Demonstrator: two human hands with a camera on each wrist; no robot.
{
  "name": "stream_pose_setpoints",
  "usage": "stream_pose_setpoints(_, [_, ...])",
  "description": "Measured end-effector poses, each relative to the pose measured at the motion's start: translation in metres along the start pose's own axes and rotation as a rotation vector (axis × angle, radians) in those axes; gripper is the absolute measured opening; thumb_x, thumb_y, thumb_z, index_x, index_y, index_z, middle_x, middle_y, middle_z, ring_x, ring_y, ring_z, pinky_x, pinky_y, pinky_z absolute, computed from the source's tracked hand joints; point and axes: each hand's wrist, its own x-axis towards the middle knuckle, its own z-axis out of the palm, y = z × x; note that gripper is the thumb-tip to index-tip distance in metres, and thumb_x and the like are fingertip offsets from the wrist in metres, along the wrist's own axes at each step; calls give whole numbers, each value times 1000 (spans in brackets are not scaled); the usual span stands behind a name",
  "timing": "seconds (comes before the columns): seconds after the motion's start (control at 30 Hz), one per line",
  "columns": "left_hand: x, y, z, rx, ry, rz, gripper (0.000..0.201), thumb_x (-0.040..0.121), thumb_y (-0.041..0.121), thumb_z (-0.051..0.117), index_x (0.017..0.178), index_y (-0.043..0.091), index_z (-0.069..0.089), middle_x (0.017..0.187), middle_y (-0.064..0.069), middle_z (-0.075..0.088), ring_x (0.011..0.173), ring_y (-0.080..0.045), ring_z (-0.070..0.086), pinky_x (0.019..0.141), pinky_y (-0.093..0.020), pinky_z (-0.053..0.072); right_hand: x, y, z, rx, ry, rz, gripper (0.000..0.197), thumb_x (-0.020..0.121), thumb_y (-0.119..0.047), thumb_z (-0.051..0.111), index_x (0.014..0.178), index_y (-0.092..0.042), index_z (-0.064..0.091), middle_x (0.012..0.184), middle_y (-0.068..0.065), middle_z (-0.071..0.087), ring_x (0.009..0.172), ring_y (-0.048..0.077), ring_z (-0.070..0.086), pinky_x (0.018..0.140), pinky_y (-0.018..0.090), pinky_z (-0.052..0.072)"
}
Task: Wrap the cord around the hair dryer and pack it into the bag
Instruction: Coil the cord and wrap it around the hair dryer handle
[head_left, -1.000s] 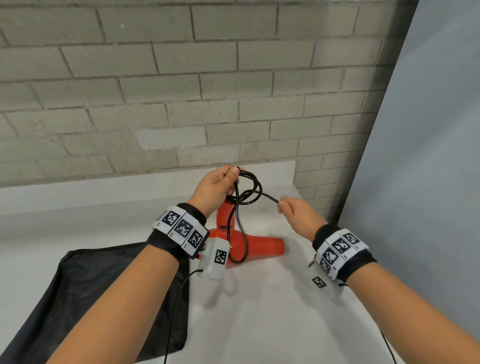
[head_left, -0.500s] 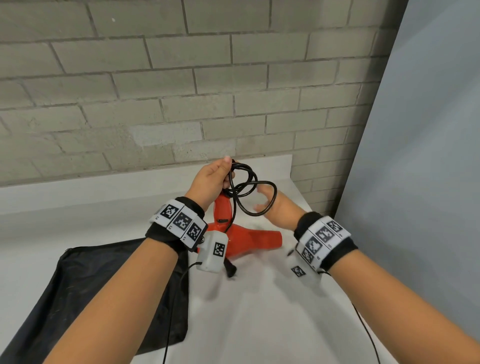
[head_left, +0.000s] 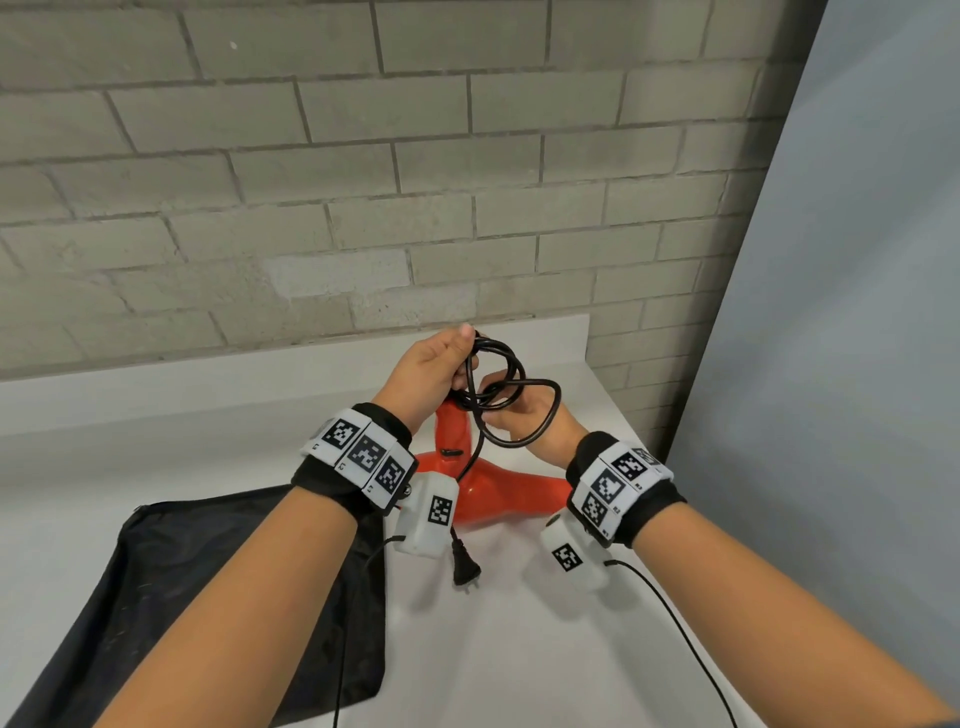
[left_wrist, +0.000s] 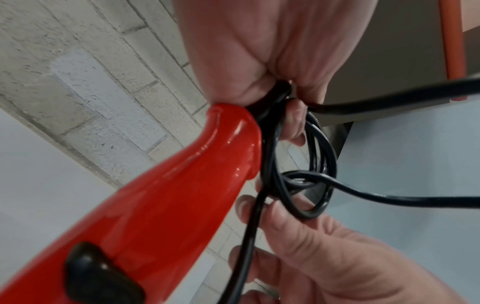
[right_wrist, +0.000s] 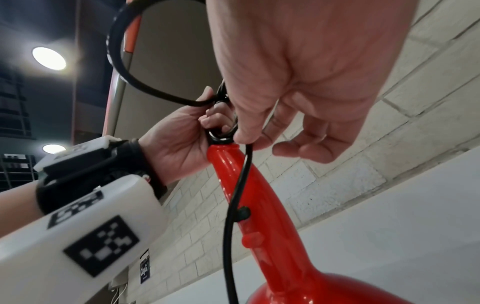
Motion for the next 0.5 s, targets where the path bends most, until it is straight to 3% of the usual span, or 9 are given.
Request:
stream_pose_setpoints(0.07, [-1,0,0,-8,-11,5,32,96,31,35,71,18,51,52,10,44,42,0,37,48,-11,35,0,-3,4,-55,43,16,22,82,12,55,94,-6,55,77,-4,56,66,-8,58,68,8,46])
stream_pose_setpoints(0.17, [-2,-1,-2,4,3,20,33,96,30,35,70,19,52,50,11,44,40,0,37,46,-10,34,0,-2,2,-384,122,53,12,85,2,53,88,-8,59,80,-3,56,73,8,53,65,9,39])
stream_pose_setpoints(0.23, [-3,0,-6,11,28,3,36,96,33,34,68,17,49,53,7,41,38,0,36,44,-8,33,-5,8,-11,-670,109,173,9,87,-3,51,83,-10,56,83,4,57,78,19,53,67,17,39])
stream_pose_setpoints(0.33, [-4,1,-16,38,47,-32,42,96,40,31,62,19,46,42,12,45,35,1,38,43,-7,33,-20,28,-26,-786,134,395,15,84,-8,53,73,-17,50,82,8,57,80,26,56,73,32,46])
stream_pose_setpoints(0.43, [-5,3,-15,48,30,-32,43,95,41,31,63,19,48,41,12,48,35,2,41,45,-8,35,-27,31,-31,-1005,143,476,8,86,-11,51,84,-17,55,100,10,63,94,29,59,86,38,50])
stream_pose_setpoints(0.5, [-6,4,-12,50,16,-26,42,95,41,32,67,15,50,53,8,47,36,2,42,45,-7,35,-29,31,-30,-1177,110,548,20,87,-8,45,101,-12,58,112,11,62,104,29,58,91,38,48])
